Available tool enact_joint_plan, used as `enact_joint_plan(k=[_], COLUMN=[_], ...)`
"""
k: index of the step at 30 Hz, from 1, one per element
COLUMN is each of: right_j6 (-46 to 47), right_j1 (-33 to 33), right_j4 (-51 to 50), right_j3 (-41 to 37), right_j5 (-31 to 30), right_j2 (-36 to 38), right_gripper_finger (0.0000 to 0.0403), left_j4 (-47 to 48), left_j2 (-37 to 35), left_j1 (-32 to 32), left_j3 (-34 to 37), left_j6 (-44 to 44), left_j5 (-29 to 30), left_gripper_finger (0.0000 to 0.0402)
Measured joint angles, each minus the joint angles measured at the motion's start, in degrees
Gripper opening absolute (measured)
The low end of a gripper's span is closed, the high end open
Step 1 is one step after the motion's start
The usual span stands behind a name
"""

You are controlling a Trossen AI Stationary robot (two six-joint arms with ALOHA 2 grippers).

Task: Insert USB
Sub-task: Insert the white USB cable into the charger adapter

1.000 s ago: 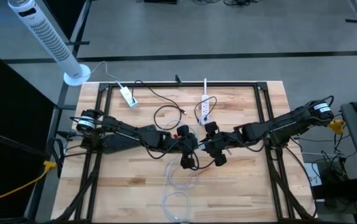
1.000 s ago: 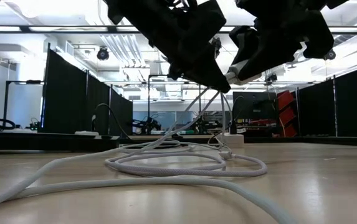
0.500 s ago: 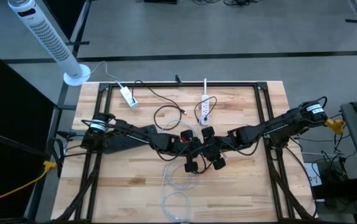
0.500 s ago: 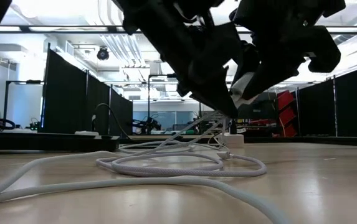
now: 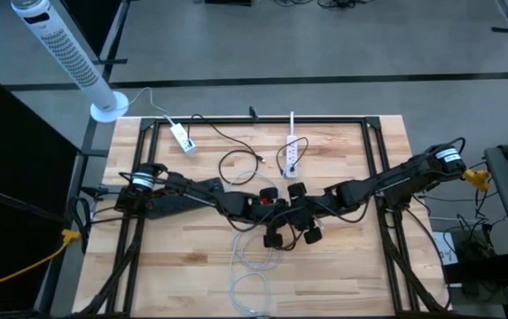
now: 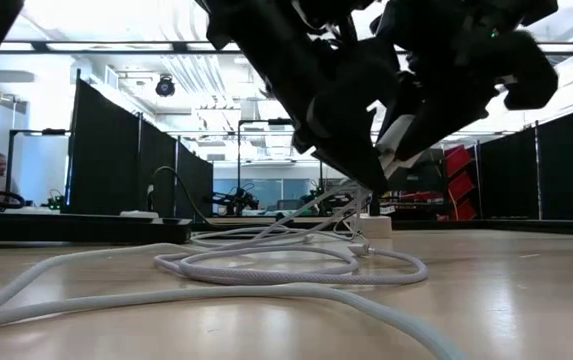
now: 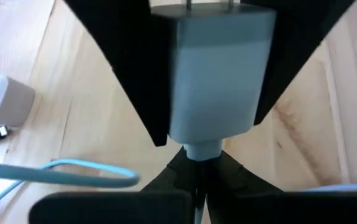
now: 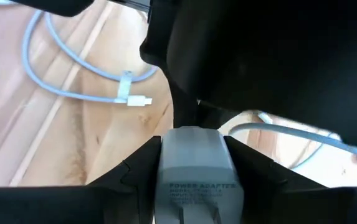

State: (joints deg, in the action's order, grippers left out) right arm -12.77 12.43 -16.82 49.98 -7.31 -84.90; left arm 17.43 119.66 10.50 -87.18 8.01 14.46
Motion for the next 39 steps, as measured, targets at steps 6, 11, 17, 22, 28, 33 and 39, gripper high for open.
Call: enact_joint_plan(k=[6, 11, 17, 22, 28, 33, 39], right_j6=[1.5, 1.77, 2.62, 3.9, 5.27, 5.16, 4.66], right_j1=[0.29, 1.87, 3.72, 4.19, 4.19, 4.22, 4.19], right_j4=[-0.34, -1.1, -1.5, 0.34, -0.39, 0.27, 0.5], right_j3=[-0.11, -0.24, -0.33, -0.09, -0.19, -0.37, -0.42], right_j5=[0.06, -1.09, -1.37, -1.75, -1.92, -1.69, -2.06], right_j2=[0.06, 2.39, 5.51, 5.7, 5.29, 5.19, 5.29], right_gripper_finger=[0.0141, 0.0141, 0.0141, 0.0141, 0.0141, 0.0141, 0.0141], left_j4=[-0.26, -3.48, -11.21, -12.78, -15.59, -17.44, -17.8], left_j2=[0.0, -0.03, -1.67, -7.79, -12.0, -11.96, -11.96], left_j1=[1.08, 3.34, 6.57, 6.99, 7.04, 6.94, 6.26], left_j3=[0.09, 0.61, 3.75, 8.81, 12.26, 12.68, 12.72], left_j6=[-1.58, -2.95, -7.05, -7.84, -7.02, -5.12, -2.48], left_j5=[0.8, 7.35, 11.52, 10.32, 7.47, 7.0, 7.01], left_gripper_finger=[0.0001, 0.0001, 0.0001, 0.0, 0.0001, 0.0002, 0.0001])
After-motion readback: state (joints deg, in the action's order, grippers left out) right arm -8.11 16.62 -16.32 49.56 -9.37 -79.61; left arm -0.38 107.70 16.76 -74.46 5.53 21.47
